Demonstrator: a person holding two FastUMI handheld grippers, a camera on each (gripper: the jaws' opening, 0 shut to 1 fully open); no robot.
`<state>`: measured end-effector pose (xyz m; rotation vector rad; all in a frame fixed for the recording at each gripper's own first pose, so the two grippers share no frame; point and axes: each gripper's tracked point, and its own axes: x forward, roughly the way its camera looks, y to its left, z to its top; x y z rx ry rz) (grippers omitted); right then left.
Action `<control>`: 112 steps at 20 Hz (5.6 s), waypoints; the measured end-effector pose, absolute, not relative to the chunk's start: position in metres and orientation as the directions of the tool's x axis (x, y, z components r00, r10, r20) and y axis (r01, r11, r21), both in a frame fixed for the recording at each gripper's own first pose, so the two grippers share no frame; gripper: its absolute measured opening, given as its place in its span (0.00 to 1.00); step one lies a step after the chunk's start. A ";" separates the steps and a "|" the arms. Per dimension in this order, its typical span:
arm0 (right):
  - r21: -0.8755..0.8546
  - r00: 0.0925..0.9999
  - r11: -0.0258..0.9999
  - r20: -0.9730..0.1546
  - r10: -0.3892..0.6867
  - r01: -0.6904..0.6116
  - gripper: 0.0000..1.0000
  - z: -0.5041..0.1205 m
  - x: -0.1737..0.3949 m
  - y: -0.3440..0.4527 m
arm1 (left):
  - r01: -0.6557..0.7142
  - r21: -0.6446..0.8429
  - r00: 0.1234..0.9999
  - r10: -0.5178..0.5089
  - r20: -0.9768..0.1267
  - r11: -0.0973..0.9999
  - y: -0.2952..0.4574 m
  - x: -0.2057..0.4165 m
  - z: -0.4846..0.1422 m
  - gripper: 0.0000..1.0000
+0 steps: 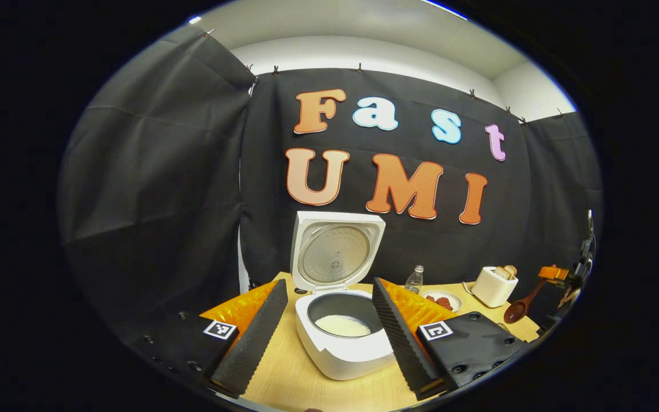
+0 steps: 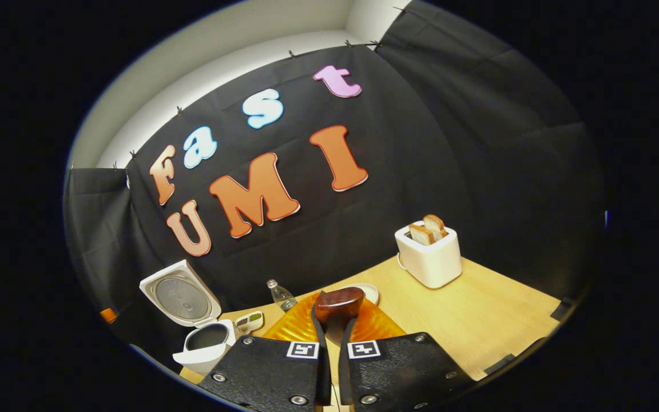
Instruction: Close the left gripper, press the button to open the rice cooker; take a wooden spoon from the chopstick holder with the right hand, scoop a spoonful of rice and pour it into the rice cooker, then put the wooden spoon back into the chopstick holder.
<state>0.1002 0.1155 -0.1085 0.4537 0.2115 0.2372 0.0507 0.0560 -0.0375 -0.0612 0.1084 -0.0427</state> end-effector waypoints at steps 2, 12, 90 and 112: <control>0.471 0.947 0.868 -0.178 0.266 -0.155 0.04 -0.133 0.105 0.114 | 0.029 -0.048 0.993 -0.034 -0.113 0.998 0.056 0.051 -0.039 1.00; 0.517 0.920 0.852 -0.288 0.265 -0.083 0.04 -0.216 0.119 0.110 | -0.017 -0.011 0.988 0.015 -0.151 1.000 0.060 0.047 -0.046 1.00; 0.319 0.909 0.945 -0.411 0.072 0.069 0.95 -0.203 0.020 0.008 | 0.140 0.022 0.773 -0.095 -0.627 0.990 -0.046 0.205 -0.223 1.00; 0.109 0.975 0.984 -0.153 0.158 -0.143 0.95 -0.043 0.021 0.042 | 0.106 -0.034 0.978 -0.111 -0.178 0.994 -0.004 0.111 -0.005 0.99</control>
